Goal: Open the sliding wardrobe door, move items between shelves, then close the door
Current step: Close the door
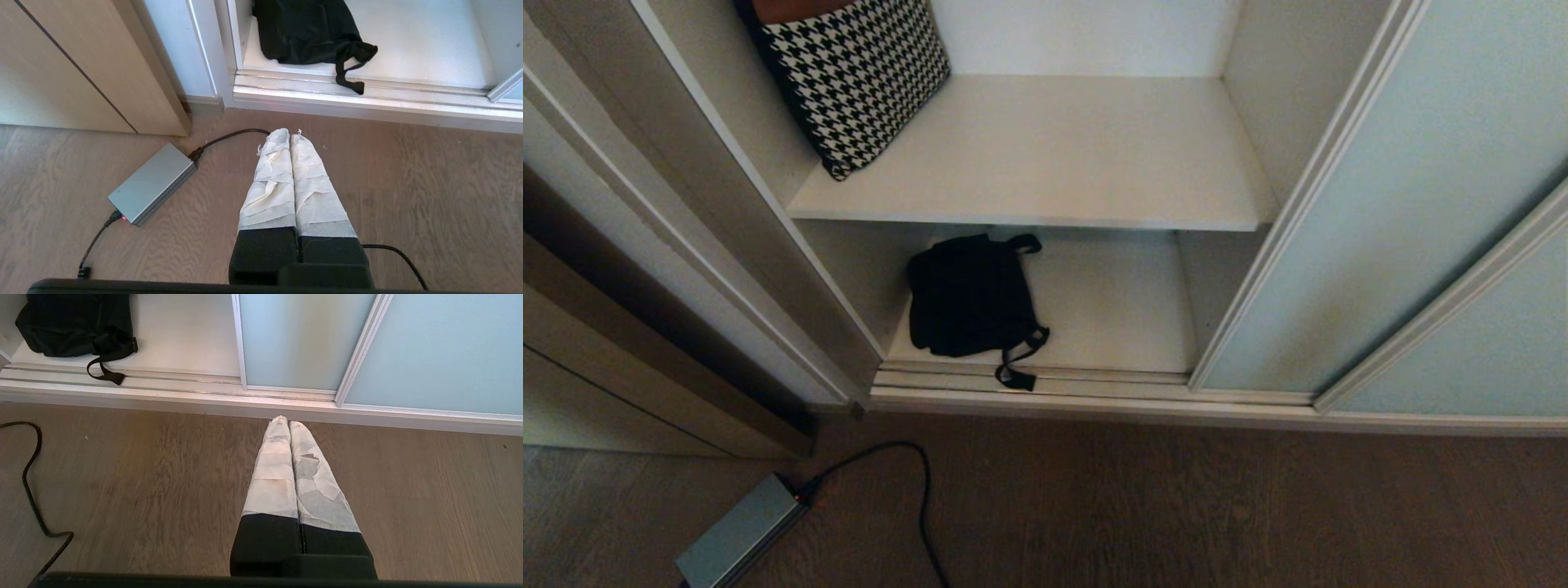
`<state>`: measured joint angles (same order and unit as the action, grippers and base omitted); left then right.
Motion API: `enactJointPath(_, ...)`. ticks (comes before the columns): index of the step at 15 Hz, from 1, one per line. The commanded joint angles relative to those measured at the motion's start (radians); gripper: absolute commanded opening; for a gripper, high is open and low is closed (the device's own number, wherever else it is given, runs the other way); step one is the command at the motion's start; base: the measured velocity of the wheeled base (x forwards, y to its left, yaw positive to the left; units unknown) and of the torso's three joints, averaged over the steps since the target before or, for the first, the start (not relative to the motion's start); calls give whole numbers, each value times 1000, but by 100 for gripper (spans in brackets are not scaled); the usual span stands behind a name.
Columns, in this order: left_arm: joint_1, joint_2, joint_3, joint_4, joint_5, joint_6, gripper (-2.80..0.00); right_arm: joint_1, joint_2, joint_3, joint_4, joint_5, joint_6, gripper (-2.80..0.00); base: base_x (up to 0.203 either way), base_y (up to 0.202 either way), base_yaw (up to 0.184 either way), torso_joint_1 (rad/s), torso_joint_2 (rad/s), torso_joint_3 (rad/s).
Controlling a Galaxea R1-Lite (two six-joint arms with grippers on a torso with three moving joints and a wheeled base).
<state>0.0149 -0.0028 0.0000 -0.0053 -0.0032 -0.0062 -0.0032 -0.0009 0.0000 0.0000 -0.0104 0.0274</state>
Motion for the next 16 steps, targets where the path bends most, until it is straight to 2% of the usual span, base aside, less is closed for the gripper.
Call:
enactJointPath(1, 0, 2, 0, -1, 0, -3, -280, 0, -1, 1, 0, 0, 0, -280, 0, 0, 0, 0, 0, 0)
enactJointPath(14, 0, 1, 0, -1, 0, -1, -280, 0, -2, 1, 0, 0, 2, -280, 0, 0, 0, 0, 0, 0)
enactJointPath(16, 0, 2, 0, -1, 0, -1, -280, 0, -2, 0, 5, -1, -18, -280, 0, 0, 0, 0, 0, 0)
